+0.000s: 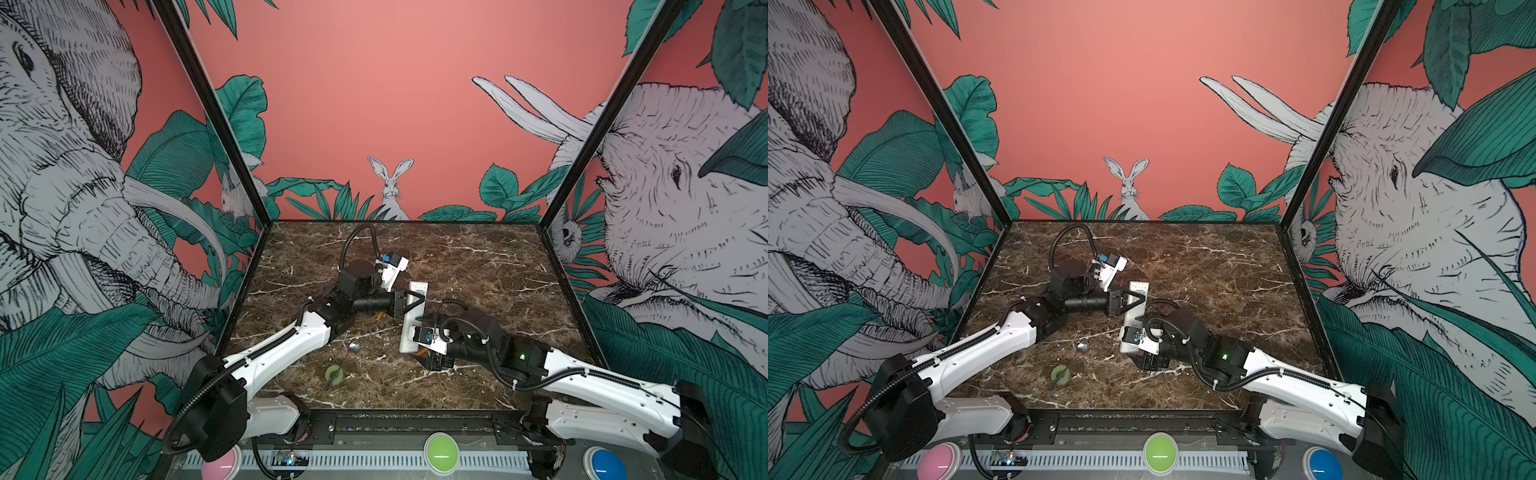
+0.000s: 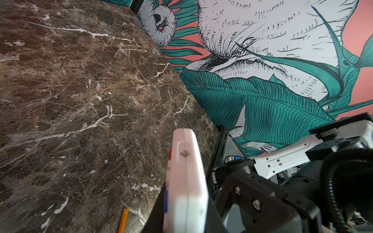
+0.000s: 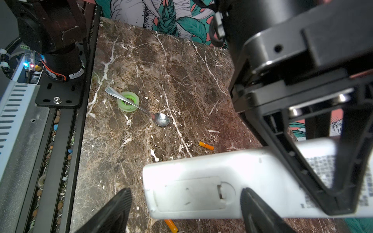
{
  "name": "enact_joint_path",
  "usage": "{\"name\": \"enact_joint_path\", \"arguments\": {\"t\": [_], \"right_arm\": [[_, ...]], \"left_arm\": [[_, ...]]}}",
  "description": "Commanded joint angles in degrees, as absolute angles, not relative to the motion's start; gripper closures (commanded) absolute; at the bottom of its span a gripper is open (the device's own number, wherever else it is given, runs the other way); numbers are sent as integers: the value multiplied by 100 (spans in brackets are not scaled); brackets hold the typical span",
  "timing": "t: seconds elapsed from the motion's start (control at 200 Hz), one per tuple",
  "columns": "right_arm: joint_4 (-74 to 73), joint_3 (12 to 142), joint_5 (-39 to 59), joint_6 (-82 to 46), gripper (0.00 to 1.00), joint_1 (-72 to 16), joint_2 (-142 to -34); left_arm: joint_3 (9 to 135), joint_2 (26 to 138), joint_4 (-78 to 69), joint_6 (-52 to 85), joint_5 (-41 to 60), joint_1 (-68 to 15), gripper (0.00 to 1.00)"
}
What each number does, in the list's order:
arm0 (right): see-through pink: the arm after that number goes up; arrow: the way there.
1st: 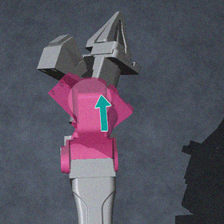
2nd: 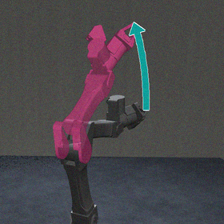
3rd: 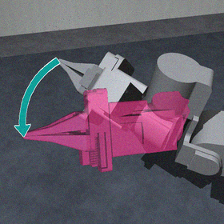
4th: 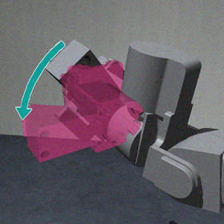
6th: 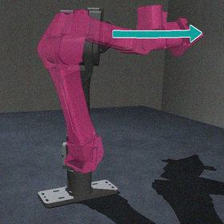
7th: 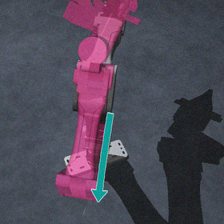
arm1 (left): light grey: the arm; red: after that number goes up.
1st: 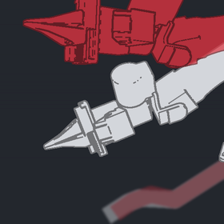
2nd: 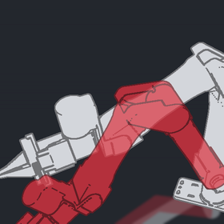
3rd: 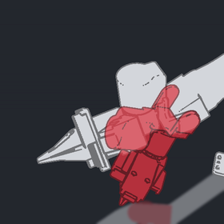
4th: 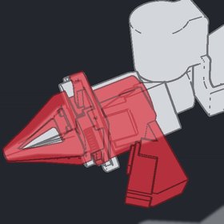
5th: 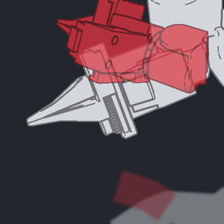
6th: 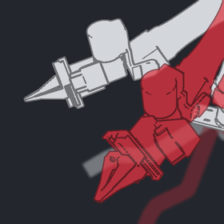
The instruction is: Load the batteries into the remote control
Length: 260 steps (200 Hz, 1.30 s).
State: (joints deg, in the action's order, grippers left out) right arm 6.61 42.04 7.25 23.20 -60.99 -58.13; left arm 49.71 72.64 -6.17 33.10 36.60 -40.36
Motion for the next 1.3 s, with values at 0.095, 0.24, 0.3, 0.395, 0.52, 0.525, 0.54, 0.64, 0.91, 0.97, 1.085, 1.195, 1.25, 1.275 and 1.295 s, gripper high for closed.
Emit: {"name": "enact_joint_path", "arguments": {"t": [0.095, 0.24, 0.3, 0.395, 0.52, 0.525, 0.54, 0.64, 0.91, 0.97, 1.085, 1.195, 1.25, 1.275, 1.295], "right_arm": [[785, 4366, 646, 2461, 18, -6161, -5958], [877, 4359, 602, 2488, 18, -6161, -5985], [913, 4360, 574, 2501, 19, -6161, -6007], [931, 4351, 554, 2509, 19, -6163, -6012], [953, 4341, 545, 2518, 20, -6170, -6046], [951, 4342, 540, 2516, 20, -6166, -6047], [954, 4342, 542, 2519, 20, -6167, -6047], [965, 4341, 532, 2530, 20, -6173, -6081], [1253, 4494, 606, 2540, 22, -6182, -6270], [1316, 4525, 616, 2543, 23, -6179, -6304], [1404, 4570, 665, 2530, 25, -6181, -6346], [1452, 4590, 704, 2503, 27, -6181, -6316], [1459, 4583, 725, 2487, 29, -6183, -6289], [1461, 4579, 738, 2474, 29, -6185, -6276], [1455, 4573, 748, 2478, 30, -6181, -6260]], "left_arm": [[4916, 7198, -1006, 3442, 3885, -4052, 100], [4924, 7208, -1013, 3454, 3918, -4052, 100], [4930, 7201, -1024, 3463, 3920, -4052, 100], [4922, 7183, -1045, 3479, 3929, -4052, 100], [4935, 7187, -1089, 3509, 3959, -4052, 100], [4937, 7188, -1094, 3517, 3962, -4052, 100], [4933, 7184, -1098, 3517, 3964, -4052, 100], [4933, 7190, -1140, 3550, 3981, -4052, 100], [4918, 7173, -1178, 3551, 3985, -4052, 100], [4917, 7164, -1169, 3549, 3981, -4052, 100], [4909, 7155, -1169, 3559, 3977, -4052, 100], [4904, 7089, -1112, 3526, 3909, -4052, 100], [4907, 7043, -1029, 3476, 3837, -3898, 100], [4909, 7033, -1000, 3459, 3802, -3879, 100], [4909, 7017, -987, 3448, 3777, -3874, 100]]}}
